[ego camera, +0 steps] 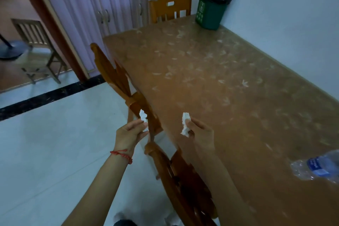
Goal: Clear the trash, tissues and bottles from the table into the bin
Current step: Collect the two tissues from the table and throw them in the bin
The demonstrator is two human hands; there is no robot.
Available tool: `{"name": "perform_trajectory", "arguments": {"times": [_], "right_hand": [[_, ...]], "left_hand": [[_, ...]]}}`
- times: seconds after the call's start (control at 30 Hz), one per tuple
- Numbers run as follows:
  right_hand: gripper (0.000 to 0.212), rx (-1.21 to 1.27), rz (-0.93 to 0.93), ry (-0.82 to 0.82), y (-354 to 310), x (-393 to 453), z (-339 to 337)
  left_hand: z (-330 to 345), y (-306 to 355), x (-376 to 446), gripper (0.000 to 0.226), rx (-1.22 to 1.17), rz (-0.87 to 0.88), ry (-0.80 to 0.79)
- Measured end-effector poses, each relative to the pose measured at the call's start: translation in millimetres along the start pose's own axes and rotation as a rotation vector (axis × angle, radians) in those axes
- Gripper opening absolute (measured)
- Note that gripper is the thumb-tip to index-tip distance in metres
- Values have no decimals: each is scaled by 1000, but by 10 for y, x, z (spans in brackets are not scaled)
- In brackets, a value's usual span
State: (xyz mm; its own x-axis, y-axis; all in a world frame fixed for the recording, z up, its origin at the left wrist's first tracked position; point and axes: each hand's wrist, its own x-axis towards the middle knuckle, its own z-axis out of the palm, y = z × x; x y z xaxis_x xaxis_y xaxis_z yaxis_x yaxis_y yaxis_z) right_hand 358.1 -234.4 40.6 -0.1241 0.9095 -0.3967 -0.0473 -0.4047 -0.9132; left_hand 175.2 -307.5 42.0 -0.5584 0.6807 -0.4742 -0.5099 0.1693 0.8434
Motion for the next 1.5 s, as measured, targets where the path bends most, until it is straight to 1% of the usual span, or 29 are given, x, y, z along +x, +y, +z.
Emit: {"name": "perform_trajectory", "arguments": {"times": [0.1, 0.2, 0.33, 0.4, 0.5, 0.67, 0.87, 0.97, 1.1, 1.3, 1.37, 1.47, 1.5], "right_hand": [[8, -34, 5, -41, 30, -85, 424], [12, -70, -5, -84, 92, -206, 926], [8, -111, -10, -168, 232, -405, 1577], [17, -156, -19, -205, 317, -493, 1858], [13, -177, -4, -246, 432, -610, 2224], [31, -205, 50, -337, 588, -675, 2639], [33, -207, 83, -369, 576, -386, 3002], [21, -197, 114, -402, 524, -132, 3209], [9, -203, 120, -411, 408, 297, 3502], [9, -222, 115, -434, 170, 832, 3930], [3, -246, 128, -441, 95, 990, 4105], [15, -282, 158, -451, 19, 1243, 4410], [13, -280, 153, -435, 18, 1333, 4515]], "left_hand": [[-414, 166, 16, 10, -39, 14, 57], [-872, 328, 29, 11, -74, 36, 112], [-1482, 493, 40, 14, -109, 53, 186], [-1760, 543, 42, 16, -113, 55, 217], [-2140, 600, 54, 15, -129, 61, 257], [-2595, 651, 143, 14, -151, 61, 341], [-2771, 714, 446, 19, -183, 57, 374], [-2780, 816, 722, 18, -181, 58, 379], [-2730, 1054, 1176, 10, -194, 51, 400], [-2681, 1417, 1767, 12, -193, 62, 426], [-2702, 1542, 1958, 11, -195, 67, 431], [-2755, 1734, 2269, 12, -182, 73, 436], [-2782, 1800, 2389, 14, -178, 73, 434]]}}
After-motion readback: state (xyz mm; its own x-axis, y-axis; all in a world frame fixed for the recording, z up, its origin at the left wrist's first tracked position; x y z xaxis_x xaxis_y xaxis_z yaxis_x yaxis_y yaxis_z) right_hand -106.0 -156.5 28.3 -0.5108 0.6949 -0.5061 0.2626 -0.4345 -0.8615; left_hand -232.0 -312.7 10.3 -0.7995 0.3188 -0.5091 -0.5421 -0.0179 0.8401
